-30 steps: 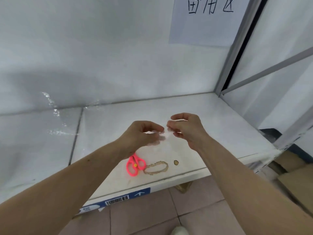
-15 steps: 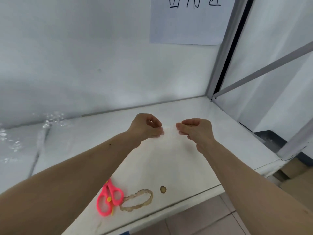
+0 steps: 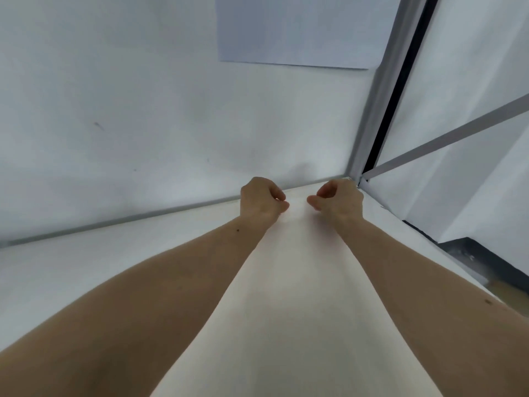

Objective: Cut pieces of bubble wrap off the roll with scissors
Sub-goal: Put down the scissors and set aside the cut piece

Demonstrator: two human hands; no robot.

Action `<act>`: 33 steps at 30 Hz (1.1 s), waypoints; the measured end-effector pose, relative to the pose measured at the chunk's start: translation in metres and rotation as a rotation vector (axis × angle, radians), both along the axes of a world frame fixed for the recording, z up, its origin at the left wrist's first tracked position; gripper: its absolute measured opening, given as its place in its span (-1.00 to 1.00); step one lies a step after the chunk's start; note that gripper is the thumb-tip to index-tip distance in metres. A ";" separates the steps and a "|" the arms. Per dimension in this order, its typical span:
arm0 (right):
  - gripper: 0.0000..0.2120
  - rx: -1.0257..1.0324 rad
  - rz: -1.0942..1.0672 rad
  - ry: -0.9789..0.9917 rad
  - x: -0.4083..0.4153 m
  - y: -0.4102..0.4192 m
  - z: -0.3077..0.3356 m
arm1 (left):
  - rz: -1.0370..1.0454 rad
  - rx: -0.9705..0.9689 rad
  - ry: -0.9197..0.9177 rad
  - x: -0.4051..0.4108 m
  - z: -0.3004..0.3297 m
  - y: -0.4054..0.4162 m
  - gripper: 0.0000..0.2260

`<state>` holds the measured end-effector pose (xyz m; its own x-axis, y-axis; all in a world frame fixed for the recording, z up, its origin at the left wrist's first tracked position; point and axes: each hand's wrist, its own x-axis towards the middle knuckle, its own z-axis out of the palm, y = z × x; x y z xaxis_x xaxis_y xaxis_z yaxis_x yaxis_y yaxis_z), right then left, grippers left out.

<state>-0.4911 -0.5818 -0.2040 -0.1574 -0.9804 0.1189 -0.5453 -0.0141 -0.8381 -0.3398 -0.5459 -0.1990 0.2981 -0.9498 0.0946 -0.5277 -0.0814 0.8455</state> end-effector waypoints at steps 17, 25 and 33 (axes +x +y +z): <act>-0.79 -0.101 0.087 0.540 -0.014 -0.032 -0.017 | -0.298 -0.066 -0.634 0.013 -0.022 -0.022 -0.79; -0.82 -0.104 0.053 0.362 -0.021 -0.029 -0.009 | -0.264 -0.041 -0.547 0.011 -0.016 -0.023 -0.73; -0.79 -0.107 0.033 0.352 -0.023 -0.027 -0.005 | -0.259 -0.024 -0.564 0.010 -0.011 -0.022 -0.71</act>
